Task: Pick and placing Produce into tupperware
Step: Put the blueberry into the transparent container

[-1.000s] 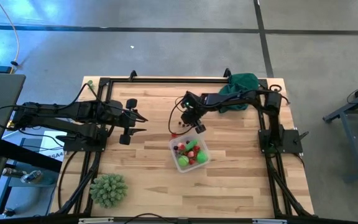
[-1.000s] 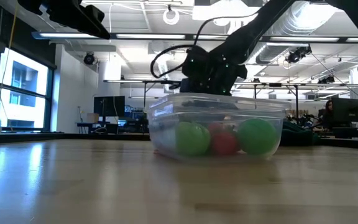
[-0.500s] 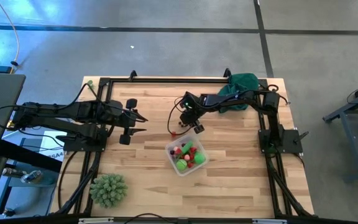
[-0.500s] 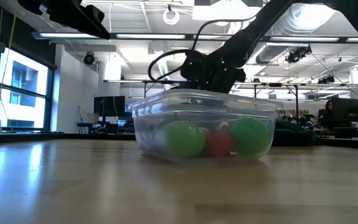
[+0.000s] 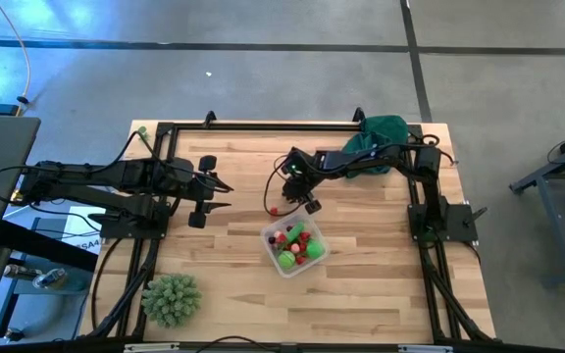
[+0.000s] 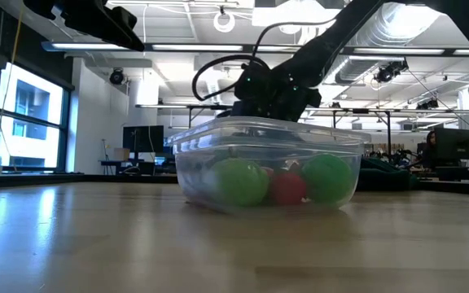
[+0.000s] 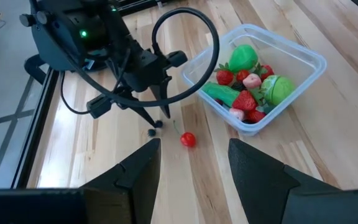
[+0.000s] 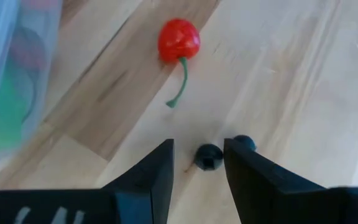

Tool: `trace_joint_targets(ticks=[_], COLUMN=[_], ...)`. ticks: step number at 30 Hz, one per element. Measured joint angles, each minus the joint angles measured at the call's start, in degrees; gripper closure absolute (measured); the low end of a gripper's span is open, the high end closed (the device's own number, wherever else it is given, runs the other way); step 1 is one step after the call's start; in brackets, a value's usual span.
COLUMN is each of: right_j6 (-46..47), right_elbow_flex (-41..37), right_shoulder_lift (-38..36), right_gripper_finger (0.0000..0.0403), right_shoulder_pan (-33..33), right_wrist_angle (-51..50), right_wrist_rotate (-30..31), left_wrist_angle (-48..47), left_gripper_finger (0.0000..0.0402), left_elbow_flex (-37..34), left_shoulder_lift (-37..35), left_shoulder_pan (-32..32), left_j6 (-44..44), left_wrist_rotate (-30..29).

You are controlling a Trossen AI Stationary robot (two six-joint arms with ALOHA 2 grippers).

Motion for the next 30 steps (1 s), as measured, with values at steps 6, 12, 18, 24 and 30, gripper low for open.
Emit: trace_joint_targets(ticks=[6,12,18,24,30], right_j6=[0.14,1.34,1.34,1.36,1.56], right_elbow_flex=[0.0,0.0,-0.02,-0.02,-0.02], right_shoulder_lift=[0.76,1.36,1.43,1.44,1.44], right_gripper_finger=[0.0273,0.0273,0.0273,0.0295,0.0317], right_shoulder_pan=[-0.04,-0.06,-0.04,-0.02,-0.02], right_wrist_angle=[0.35,1.59,2.16,1.9,1.33], right_wrist_rotate=[-0.33,-1.07,-0.92,-0.94,-1.18], left_wrist_angle=[-0.01,0.01,0.01,-0.01,-0.01], left_gripper_finger=[0.0222,0.0222,0.0222,0.0222,0.0222], left_elbow_flex=[-0.01,-0.02,-0.02,-0.02,-0.02], left_shoulder_lift=[0.0,0.0,0.0,0.0,0.0], left_shoulder_pan=[-0.01,-0.01,0.0,-0.01,-0.01], left_j6=[0.0,0.0,-0.02,0.0,-0.02], left_wrist_rotate=[0.0,0.01,0.0,-0.01,0.0])
